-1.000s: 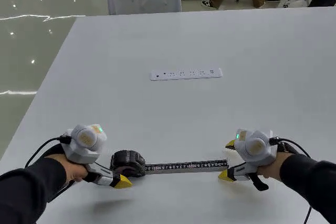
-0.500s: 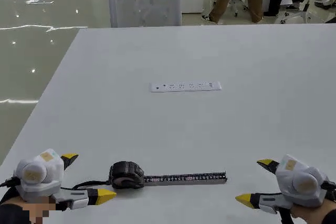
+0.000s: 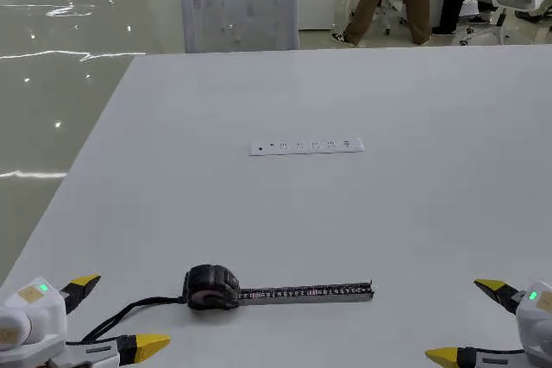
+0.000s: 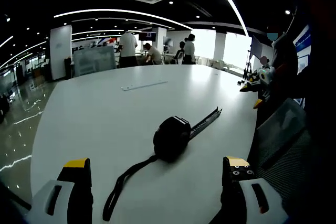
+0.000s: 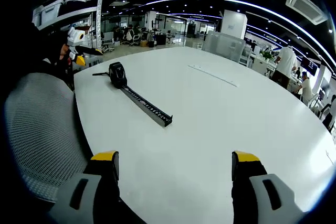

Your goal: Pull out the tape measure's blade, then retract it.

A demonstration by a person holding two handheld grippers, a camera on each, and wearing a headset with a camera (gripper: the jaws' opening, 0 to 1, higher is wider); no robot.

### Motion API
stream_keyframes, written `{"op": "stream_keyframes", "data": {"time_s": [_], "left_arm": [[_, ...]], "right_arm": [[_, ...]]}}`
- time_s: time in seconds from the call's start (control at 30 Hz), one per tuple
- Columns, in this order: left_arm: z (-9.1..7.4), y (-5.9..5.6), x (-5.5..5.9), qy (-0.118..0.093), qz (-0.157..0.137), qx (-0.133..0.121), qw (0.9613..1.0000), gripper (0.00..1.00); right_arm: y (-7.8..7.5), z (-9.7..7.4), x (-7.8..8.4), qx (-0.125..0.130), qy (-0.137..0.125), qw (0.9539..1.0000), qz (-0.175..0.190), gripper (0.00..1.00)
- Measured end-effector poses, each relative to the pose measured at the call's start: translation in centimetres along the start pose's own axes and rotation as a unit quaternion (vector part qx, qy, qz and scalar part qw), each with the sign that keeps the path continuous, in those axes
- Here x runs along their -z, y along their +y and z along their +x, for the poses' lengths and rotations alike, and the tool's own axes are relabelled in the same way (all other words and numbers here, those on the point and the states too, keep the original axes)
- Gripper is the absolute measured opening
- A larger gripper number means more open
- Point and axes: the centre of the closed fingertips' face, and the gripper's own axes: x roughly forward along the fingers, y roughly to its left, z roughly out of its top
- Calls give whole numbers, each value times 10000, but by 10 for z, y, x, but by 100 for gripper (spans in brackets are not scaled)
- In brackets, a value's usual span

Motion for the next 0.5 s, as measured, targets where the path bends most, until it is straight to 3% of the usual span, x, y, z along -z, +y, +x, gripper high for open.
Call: {"op": "stream_keyframes", "data": {"time_s": [0.17, 0.27, 0.37, 0.5], "left_arm": [[-13, 0, -4, -143, -63, -141, 9998, 100], [-17, -1, 2, -105, -80, -172, 9998, 100], [-22, 4, 4, -242, -62, -228, 9994, 100], [-23, 7, 5, -155, -139, -214, 9996, 100]], "right_arm": [[-3, -8, 2, 95, -78, 9999, 87, 88], [-5, -13, 2, 103, -126, 9997, 182, 91], [-3, -16, 4, 31, -93, 9998, 147, 94], [-4, -19, 5, -28, -86, 9997, 226, 100]]}}
